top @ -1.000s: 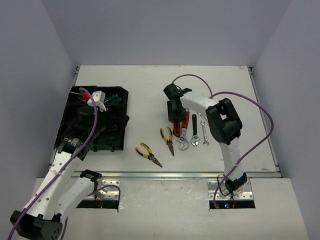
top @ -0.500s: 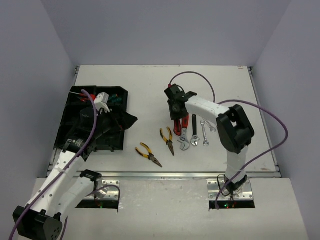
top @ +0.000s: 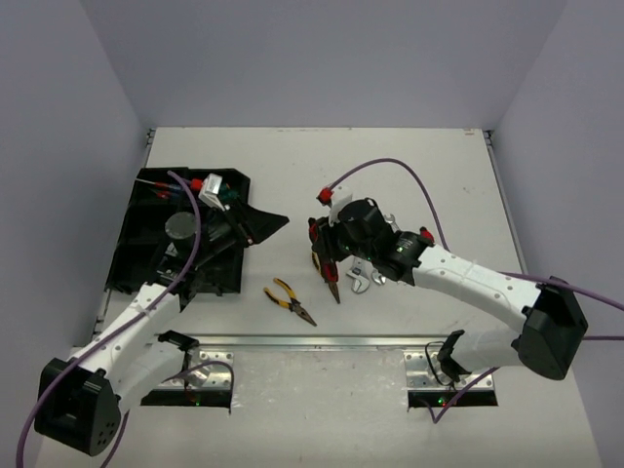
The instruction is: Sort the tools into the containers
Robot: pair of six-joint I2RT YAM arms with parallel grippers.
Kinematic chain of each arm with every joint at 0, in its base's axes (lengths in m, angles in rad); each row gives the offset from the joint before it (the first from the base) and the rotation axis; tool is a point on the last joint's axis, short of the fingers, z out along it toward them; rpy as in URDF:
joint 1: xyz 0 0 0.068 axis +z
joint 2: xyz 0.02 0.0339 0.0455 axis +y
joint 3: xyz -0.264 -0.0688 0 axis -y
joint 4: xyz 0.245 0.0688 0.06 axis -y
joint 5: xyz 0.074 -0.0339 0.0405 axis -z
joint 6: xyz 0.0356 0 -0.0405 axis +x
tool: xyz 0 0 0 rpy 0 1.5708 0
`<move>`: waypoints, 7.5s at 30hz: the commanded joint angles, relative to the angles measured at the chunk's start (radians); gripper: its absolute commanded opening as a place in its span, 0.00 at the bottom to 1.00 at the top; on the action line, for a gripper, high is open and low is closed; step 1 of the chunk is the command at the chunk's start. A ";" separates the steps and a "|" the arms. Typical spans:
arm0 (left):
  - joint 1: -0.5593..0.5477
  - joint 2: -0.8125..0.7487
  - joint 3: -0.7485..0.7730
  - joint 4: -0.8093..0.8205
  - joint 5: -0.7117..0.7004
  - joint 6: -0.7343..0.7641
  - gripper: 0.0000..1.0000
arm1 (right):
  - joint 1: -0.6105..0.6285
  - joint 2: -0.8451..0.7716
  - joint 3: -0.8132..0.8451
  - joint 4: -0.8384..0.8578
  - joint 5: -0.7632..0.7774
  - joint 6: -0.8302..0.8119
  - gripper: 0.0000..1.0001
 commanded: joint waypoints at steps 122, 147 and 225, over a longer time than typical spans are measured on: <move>-0.009 0.132 0.153 -0.050 0.117 0.030 1.00 | -0.255 -0.127 -0.087 -0.140 -0.182 0.012 0.00; -0.273 0.325 0.281 -0.202 -0.296 0.011 0.00 | 0.014 -0.063 0.048 0.020 -0.058 0.001 0.55; 0.165 -0.234 0.290 -0.830 -0.575 0.492 1.00 | -0.254 0.182 0.113 -0.379 0.028 0.162 0.60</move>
